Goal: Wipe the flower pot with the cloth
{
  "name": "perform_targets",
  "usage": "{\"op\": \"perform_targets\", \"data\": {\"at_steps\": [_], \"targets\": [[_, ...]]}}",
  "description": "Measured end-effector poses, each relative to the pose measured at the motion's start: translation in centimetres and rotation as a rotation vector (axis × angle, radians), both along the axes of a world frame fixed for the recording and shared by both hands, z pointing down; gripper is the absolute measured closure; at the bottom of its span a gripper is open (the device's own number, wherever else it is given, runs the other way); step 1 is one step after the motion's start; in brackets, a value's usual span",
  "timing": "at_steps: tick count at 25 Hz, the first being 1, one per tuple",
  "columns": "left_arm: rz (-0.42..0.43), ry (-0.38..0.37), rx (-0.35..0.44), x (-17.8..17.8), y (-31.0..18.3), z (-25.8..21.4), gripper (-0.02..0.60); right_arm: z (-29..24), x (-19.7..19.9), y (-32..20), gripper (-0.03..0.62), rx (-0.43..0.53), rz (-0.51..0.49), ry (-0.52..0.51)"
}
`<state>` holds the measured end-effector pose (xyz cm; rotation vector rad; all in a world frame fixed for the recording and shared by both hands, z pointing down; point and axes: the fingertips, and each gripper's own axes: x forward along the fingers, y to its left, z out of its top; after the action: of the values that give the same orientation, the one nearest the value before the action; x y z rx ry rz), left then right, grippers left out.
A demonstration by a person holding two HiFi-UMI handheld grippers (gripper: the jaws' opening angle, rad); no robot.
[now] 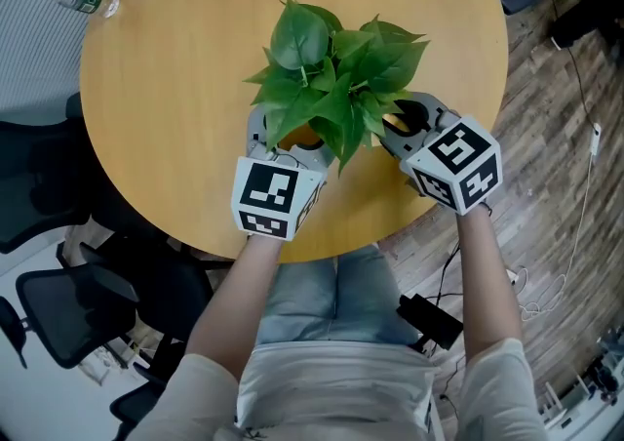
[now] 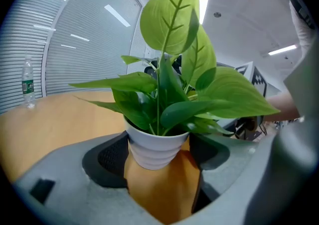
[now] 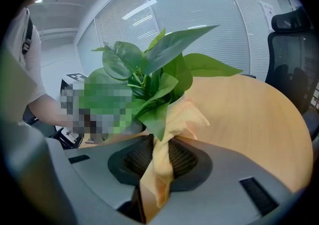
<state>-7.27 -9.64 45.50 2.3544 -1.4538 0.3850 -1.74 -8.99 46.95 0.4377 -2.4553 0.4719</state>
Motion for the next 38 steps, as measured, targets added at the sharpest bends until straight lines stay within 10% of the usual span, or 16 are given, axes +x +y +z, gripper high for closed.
{"op": "perform_targets", "data": {"at_steps": [18,29,38], "targets": [[-0.169,-0.002,-0.026,1.0,0.2,0.1,0.189,0.2,0.5,1.3,0.510,-0.009,-0.012,-0.014],[0.067,0.053,0.025,-0.7,1.0,-0.2,0.171,0.2,1.3,1.0,0.508,-0.009,0.035,-0.023],[0.477,0.097,0.111,-0.8,0.0,-0.9,0.100,0.4,1.8,1.1,0.509,-0.019,0.061,-0.020]]}}
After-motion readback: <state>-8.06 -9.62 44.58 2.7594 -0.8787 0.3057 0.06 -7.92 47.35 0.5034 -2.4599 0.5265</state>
